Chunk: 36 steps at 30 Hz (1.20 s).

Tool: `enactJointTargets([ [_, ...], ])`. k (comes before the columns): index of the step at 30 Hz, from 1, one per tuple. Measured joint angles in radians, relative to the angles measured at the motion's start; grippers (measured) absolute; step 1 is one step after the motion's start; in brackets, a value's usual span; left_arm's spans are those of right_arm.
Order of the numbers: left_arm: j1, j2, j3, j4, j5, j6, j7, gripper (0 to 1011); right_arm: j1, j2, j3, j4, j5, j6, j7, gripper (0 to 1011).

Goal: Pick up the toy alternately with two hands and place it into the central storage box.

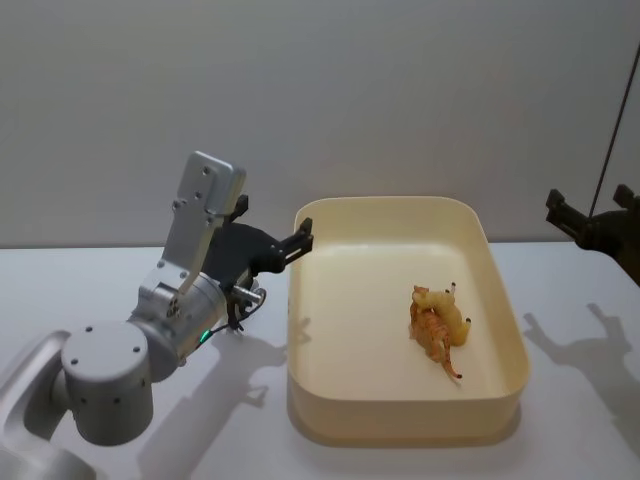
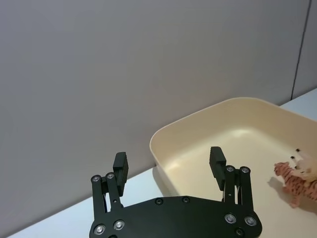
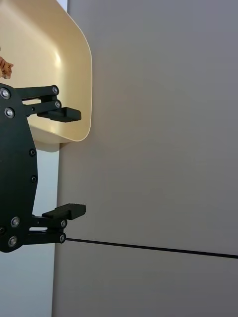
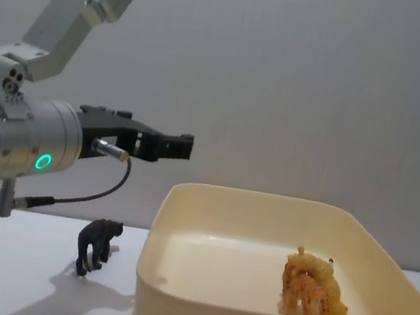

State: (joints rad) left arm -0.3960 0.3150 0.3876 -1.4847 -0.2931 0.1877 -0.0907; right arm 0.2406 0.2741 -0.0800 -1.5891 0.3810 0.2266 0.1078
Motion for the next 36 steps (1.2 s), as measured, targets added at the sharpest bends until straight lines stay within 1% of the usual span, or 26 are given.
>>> enactJointTargets([
  [1, -0.003, -0.001, -0.001, 0.005, 0.0, 0.009, 0.002, 1002, 0.0, 0.0, 0.0, 0.0, 0.0, 0.0, 0.0, 1001],
  [2, -0.014, -0.005, -0.004, 0.019, 0.001, 0.031, 0.004, 1002, 0.0, 0.0, 0.0, 0.0, 0.0, 0.0, 0.0, 1001],
  [7, -0.045, -0.019, -0.011, 0.065, 0.007, 0.086, 0.01, 1002, -0.001, 0.001, 0.001, -0.001, 0.001, 0.0, -0.001, 1001],
  [16, -0.081, -0.035, -0.021, 0.134, 0.015, 0.16, 0.022, 1001, -0.002, 0.001, 0.002, -0.002, 0.002, 0.0, -0.001, 1001],
  [27, -0.098, -0.044, -0.026, 0.197, 0.027, 0.203, 0.033, 1001, -0.002, 0.002, 0.002, -0.002, 0.002, 0.0, -0.001, 1001],
  [36, -0.106, -0.05, -0.027, 0.246, 0.036, 0.212, 0.016, 1002, -0.002, 0.002, 0.002, -0.002, 0.002, 0.0, -0.001, 1001],
])
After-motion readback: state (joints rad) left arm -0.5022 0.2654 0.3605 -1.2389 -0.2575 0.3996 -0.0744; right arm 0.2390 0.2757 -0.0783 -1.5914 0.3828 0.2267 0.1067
